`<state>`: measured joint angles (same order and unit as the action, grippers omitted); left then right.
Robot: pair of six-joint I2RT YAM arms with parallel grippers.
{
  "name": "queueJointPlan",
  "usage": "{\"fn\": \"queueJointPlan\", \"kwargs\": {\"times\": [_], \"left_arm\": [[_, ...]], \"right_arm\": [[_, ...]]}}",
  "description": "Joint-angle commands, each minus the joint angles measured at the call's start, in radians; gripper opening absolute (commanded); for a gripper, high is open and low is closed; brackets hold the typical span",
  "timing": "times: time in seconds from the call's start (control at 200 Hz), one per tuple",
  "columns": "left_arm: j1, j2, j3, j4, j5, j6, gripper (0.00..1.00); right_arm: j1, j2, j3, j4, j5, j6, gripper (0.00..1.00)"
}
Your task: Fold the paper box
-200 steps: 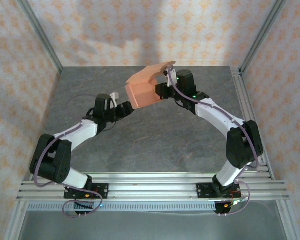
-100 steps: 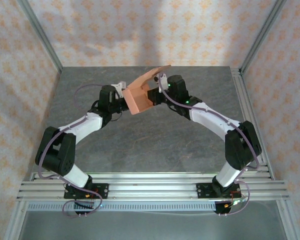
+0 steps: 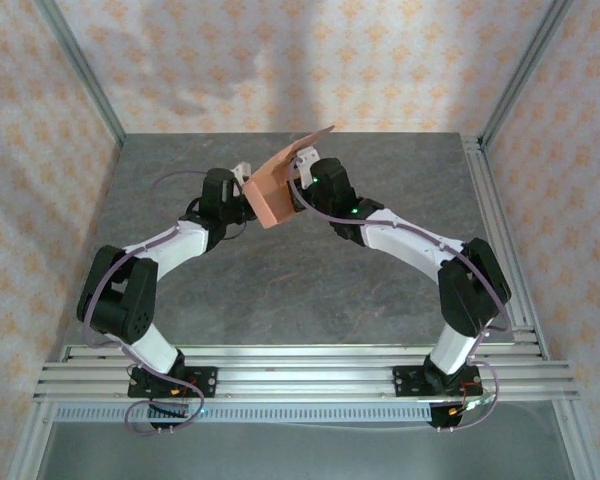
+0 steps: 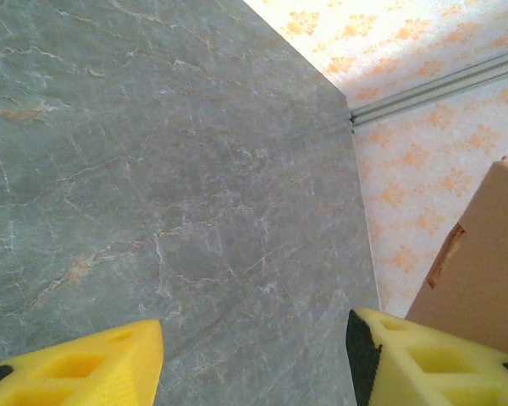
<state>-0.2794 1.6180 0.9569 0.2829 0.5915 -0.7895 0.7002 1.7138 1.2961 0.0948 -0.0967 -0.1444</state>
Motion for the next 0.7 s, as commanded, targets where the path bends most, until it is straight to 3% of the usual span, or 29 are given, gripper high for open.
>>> {"fn": "queueJointPlan", "kwargs": {"times": [0.0, 0.4, 0.696], "left_arm": [[-0.024, -0.032, 0.049, 0.034, 0.031, 0.044, 0.62], [0.058, -0.041, -0.077, 0.016, 0.001, 0.058, 0.66], [0.158, -0.027, -0.2, -0.053, -0.162, -0.006, 0.65]], "right_arm": [[0.032, 0.011, 0.001, -0.02, 0.054, -0.023, 0.08], [-0.035, -0.087, -0.083, 0.019, 0.011, 0.035, 0.04], [-0.091, -0.069, -0.132, 0.009, 0.056, 0.09, 0.0]]}}
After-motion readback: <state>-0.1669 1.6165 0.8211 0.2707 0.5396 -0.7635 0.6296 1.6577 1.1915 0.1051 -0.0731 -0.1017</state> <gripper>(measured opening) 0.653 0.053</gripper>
